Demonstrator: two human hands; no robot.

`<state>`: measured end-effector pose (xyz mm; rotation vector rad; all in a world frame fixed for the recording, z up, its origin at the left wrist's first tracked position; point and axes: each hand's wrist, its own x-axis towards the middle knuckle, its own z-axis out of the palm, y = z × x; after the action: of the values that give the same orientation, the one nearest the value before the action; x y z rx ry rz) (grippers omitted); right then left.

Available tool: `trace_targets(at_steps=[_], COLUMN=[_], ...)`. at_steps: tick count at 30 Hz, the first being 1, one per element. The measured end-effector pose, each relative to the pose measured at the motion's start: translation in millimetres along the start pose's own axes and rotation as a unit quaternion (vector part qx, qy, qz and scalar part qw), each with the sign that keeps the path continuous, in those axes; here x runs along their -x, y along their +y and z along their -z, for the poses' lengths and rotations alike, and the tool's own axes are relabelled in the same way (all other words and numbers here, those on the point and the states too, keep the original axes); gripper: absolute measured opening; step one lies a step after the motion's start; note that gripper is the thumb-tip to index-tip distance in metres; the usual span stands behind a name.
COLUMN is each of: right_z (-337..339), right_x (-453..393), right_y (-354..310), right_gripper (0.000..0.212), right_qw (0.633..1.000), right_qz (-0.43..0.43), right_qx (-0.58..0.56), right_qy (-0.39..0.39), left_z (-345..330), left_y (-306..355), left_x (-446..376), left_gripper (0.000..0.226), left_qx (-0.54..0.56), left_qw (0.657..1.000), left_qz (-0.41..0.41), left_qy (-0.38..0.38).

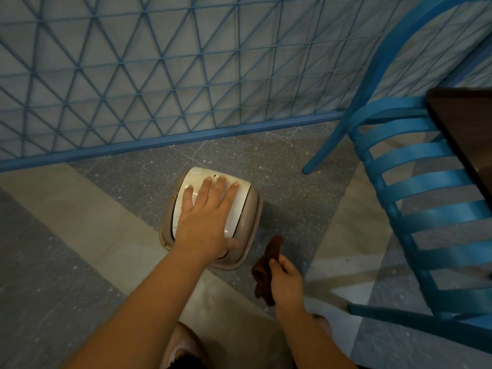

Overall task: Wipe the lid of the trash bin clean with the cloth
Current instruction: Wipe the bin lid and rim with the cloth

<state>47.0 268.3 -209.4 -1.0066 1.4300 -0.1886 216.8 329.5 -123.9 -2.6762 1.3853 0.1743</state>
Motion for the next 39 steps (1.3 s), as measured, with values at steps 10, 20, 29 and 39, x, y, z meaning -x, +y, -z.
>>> trace_targets(at_steps=[10,20,29,39], right_z=[-11,-15,-38,-19], right_x=[5,-11,-56,-30], right_y=[1,-5,-78,-28], right_gripper=[0.019,0.016,0.016,0.007], right_qw=[0.994,0.996,0.971,0.983], right_qz=[0.013,0.062,0.143,0.073], right_qx=[-0.081,-0.014,0.188,0.158], right_qy=[-0.075,-0.066,-0.040,-0.049], left_z=[11,2,-6,-8], left_y=[-12,-2,1,1], left_x=[-34,-15,-15,-14], left_gripper=[0.114,0.112,0.110,0.111], left_qx=[-0.044,0.019,0.031,0.026], left_qw=[0.988,0.998,0.998,0.999], left_qz=[-0.124,-0.026,-0.020,-0.008], left_qy=[-0.078,-0.050,-0.050,-0.040])
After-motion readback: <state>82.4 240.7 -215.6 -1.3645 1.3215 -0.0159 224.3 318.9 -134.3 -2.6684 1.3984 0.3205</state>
